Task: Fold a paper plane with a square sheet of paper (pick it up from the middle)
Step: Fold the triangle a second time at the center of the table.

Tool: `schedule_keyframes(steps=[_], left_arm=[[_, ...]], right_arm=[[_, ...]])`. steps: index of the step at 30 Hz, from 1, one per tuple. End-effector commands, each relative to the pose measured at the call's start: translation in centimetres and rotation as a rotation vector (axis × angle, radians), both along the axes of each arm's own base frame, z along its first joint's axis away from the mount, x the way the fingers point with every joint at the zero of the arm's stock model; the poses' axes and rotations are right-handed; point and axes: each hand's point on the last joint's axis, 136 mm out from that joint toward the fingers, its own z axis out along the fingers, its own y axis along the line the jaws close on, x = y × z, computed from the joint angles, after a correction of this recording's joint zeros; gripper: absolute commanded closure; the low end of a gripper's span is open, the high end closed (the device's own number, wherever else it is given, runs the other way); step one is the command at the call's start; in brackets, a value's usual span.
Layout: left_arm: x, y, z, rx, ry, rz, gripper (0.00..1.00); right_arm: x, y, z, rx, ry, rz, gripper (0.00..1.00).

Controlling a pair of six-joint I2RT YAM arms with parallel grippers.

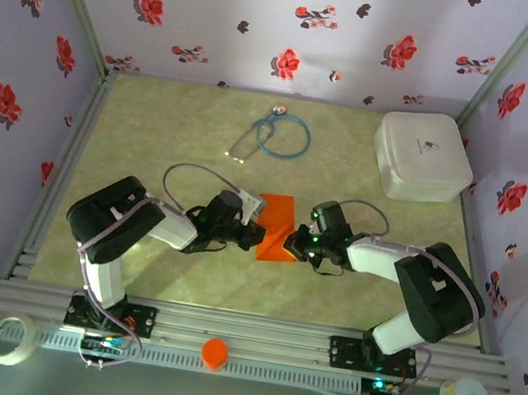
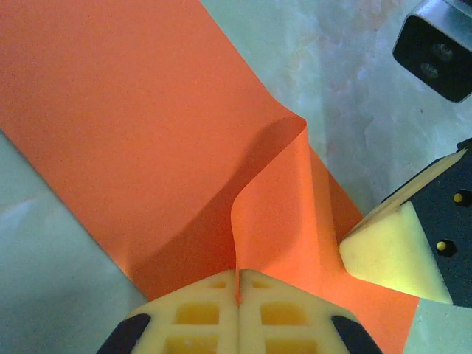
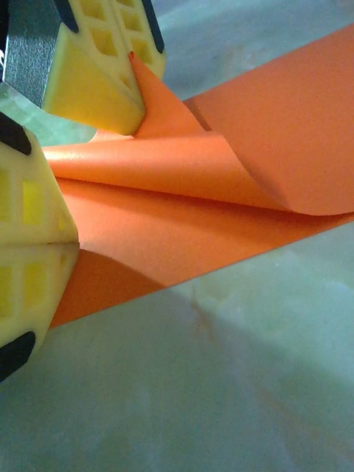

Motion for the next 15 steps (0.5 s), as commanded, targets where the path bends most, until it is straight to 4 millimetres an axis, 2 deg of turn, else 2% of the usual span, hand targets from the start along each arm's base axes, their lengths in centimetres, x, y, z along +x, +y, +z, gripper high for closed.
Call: schedule_keyframes(steps=[1,15], left_arm=[[-0.66,0.04,-0.55,0.015,0.056,-0.013,0.99],[-0.66,0.09,0.07,0.016,0.043,-0.016,0.99]], right_arm=[[-1.16,-1.02,-1.93,-0.061,0.056,-0.014,1.00],[-1.23,-1.12,-1.99,-0.066,0.054,-0.012,1.00]])
